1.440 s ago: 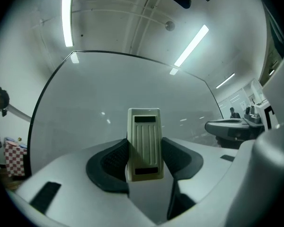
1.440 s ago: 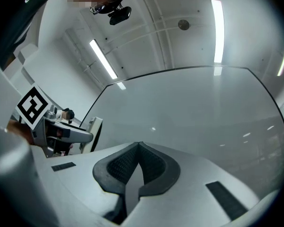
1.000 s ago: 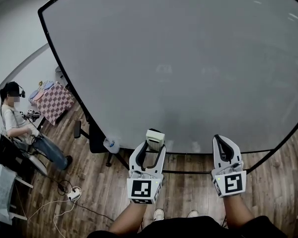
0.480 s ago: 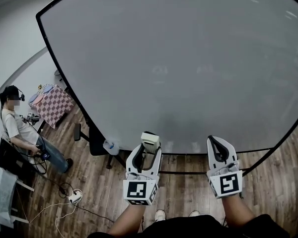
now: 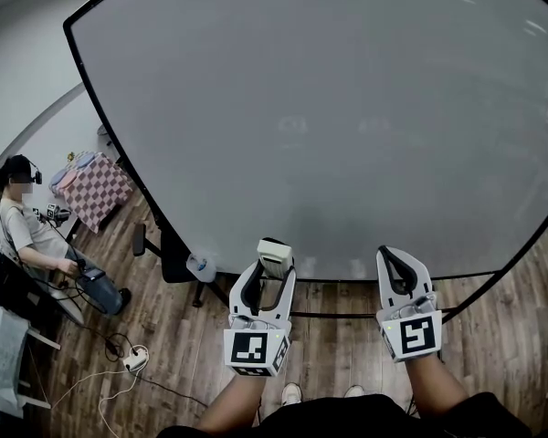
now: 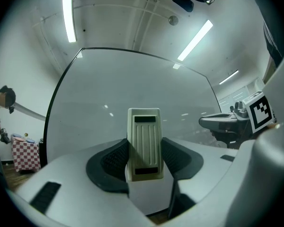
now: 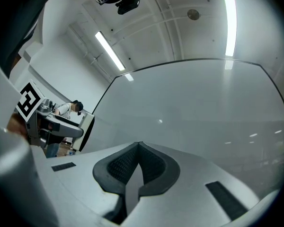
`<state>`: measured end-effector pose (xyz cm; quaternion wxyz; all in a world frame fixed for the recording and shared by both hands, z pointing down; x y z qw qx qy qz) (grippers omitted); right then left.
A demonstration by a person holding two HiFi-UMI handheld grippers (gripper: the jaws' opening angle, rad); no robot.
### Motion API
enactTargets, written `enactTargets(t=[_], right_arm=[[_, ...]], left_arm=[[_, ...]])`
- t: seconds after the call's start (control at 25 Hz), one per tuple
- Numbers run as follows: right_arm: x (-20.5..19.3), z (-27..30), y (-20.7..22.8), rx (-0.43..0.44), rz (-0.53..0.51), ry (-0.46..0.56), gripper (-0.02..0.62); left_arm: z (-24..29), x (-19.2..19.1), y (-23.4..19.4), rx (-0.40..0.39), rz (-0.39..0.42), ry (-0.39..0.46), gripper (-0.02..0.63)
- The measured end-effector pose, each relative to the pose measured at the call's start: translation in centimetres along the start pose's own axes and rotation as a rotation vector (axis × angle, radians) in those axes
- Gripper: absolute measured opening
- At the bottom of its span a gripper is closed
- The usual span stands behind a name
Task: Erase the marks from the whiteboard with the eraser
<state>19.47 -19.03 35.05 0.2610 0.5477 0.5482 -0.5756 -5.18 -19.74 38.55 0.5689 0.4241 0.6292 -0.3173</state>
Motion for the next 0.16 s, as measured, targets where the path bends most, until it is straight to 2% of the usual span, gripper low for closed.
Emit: enactTargets(t=[0.16], right_arm=[[0.17, 0.18, 0.07, -0.007, -0.005, 0.003, 0.018]], left_arm=[[-0.2, 0.02, -0.14, 0.002, -0.009, 0.008, 0.236]])
Point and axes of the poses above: the fingertips, and each gripper's own axes: z forward along the fingers, y to its right, x out of its top, the point moved 8 cm from there along -z, backward along the fingers, and after that the axes turned 3 degrees about -x, right-handed, at the moved point
